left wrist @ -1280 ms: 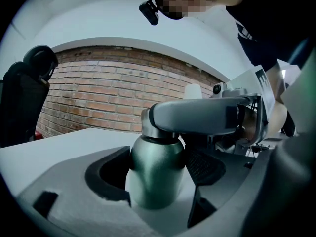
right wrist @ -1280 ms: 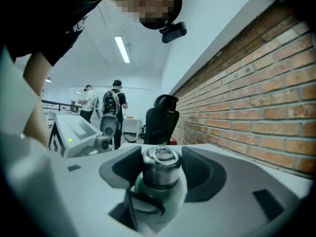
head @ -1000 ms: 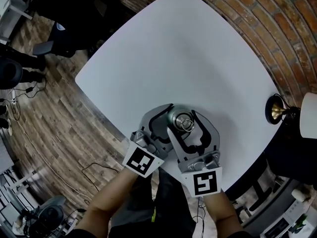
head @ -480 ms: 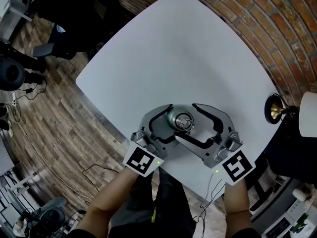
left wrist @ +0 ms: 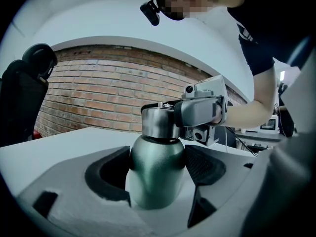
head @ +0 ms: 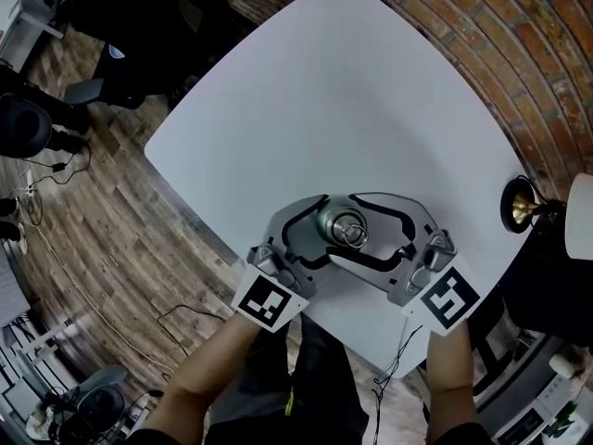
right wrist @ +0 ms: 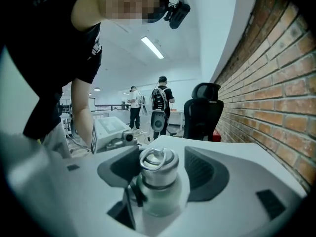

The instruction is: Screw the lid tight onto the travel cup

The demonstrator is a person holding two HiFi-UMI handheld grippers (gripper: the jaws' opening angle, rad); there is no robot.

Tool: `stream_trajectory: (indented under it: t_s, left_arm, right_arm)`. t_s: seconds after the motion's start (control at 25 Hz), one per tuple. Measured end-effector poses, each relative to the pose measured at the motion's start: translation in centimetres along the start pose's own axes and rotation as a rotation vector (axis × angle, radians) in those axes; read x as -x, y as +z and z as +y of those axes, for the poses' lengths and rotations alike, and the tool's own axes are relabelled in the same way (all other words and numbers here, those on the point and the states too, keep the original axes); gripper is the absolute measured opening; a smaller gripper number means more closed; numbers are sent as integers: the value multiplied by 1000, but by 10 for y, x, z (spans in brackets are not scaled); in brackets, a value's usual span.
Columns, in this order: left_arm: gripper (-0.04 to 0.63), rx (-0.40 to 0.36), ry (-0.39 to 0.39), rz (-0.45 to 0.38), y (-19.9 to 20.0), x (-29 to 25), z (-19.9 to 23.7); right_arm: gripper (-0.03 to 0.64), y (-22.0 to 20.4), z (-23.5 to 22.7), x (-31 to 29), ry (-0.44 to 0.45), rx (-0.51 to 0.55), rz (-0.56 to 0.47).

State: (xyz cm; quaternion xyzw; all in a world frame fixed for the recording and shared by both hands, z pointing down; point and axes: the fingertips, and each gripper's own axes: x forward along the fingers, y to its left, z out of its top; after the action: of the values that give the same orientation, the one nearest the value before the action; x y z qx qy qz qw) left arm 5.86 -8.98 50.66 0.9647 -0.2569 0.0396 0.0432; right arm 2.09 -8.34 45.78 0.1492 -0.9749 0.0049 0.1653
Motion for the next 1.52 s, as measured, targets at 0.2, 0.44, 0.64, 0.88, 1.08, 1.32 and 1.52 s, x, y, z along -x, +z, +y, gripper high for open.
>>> stream_trajectory:
  t_s: [0.2,0.44,0.64,0.88,1.08,1.32,1.52]
  left_arm:
    - [347,-2,-2,-1,1,0,1]
    - [347,-4,1,3,0,0,0]
    - [347,-12,1,3,-1,-3,-1]
    - [347,-8,2,4,-2,-3,-1]
    - [347,-9,6,-5,-1,-2,-1]
    - [347,7,5,-4,-2,-1,-1]
    - [347,11,3,-8,-2,-1,-2]
  right_arm:
    - [262,2,-2,0,-95,-49,-54]
    - [262,5,-7,3,-335,-80,-90]
    - [262,2,-10,6,-511,-110,-100]
    - [261,0,-11,8,-575,-119,-97]
    - [261,1,-9,7,-577,-113,-91]
    - [262,1,-9,5,-561,-113,-82]
    - [267,2,-3,9,-536,-127,-92]
